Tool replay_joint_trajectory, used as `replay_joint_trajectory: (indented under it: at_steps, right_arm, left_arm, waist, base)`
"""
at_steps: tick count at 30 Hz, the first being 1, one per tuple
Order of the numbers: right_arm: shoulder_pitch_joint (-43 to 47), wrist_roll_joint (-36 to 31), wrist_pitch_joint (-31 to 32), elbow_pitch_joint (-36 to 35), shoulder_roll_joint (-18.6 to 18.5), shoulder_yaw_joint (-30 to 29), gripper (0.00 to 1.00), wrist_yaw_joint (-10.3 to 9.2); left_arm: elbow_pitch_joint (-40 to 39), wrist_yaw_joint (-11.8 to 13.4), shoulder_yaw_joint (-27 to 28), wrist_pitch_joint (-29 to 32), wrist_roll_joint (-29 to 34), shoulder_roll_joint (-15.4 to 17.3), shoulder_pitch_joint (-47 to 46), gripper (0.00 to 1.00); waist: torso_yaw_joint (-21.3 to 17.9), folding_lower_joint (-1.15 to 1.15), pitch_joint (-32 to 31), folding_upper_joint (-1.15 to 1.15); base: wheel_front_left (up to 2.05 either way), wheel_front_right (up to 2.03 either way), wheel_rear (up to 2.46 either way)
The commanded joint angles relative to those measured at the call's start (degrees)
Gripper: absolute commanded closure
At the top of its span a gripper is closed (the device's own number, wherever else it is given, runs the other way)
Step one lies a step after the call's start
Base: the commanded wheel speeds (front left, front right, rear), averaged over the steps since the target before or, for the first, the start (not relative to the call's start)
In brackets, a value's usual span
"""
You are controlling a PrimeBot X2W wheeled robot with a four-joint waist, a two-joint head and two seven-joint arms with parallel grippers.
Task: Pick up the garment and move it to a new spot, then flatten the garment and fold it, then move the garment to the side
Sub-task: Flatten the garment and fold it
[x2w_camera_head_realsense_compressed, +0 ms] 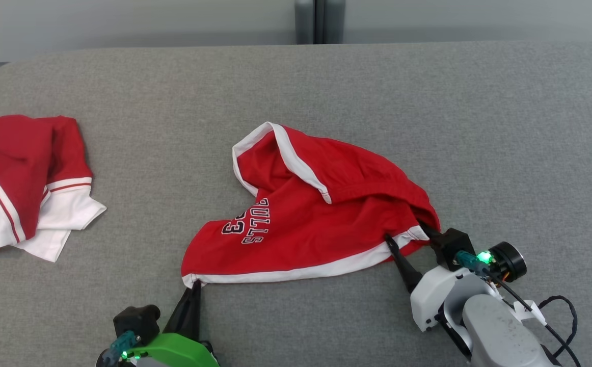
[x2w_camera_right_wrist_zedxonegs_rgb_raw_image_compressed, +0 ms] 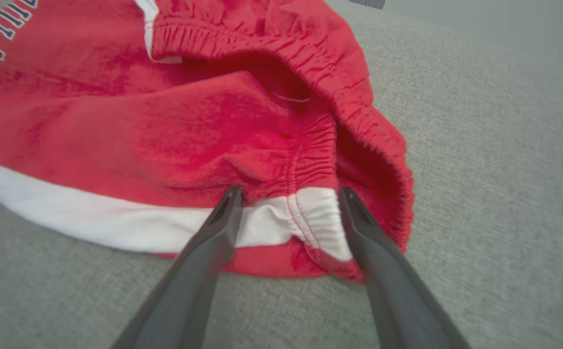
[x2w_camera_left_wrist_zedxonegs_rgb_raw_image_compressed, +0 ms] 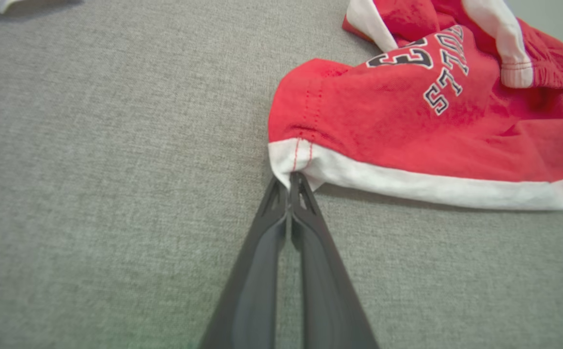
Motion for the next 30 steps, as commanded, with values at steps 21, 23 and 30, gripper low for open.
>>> replay_joint_trajectory:
  at_steps: [21,23,30]
  right_arm:
    - [-0.3,15.0,-0.1,-20.6,-2.1,4.7,1.00,-0.06]
    - [-1.6,19.0,-0.1,-22.2,-2.4,5.3,1.00,-0.06]
    - [-9.1,31.3,3.3,-29.4,-6.2,8.6,1.00,-0.06]
  left_arm:
    - [-16.4,0.1,5.2,0.0,4.5,5.6,-7.2,1.00]
    - [-18.7,0.1,5.8,0.0,5.0,7.6,-9.5,1.00]
    - [-23.4,0.1,4.9,0.0,6.2,16.4,-20.0,1.00]
  waist:
    - [-2.3,0.00,-6.6,0.00]
    - [-3.0,0.00,-7.4,0.00]
    - [-5.2,0.00,-7.7,0.00]
  base:
    - [0.00,0.00,0.00]
    - [0.00,0.00,0.00]
    - [0.00,0.00,0.00]
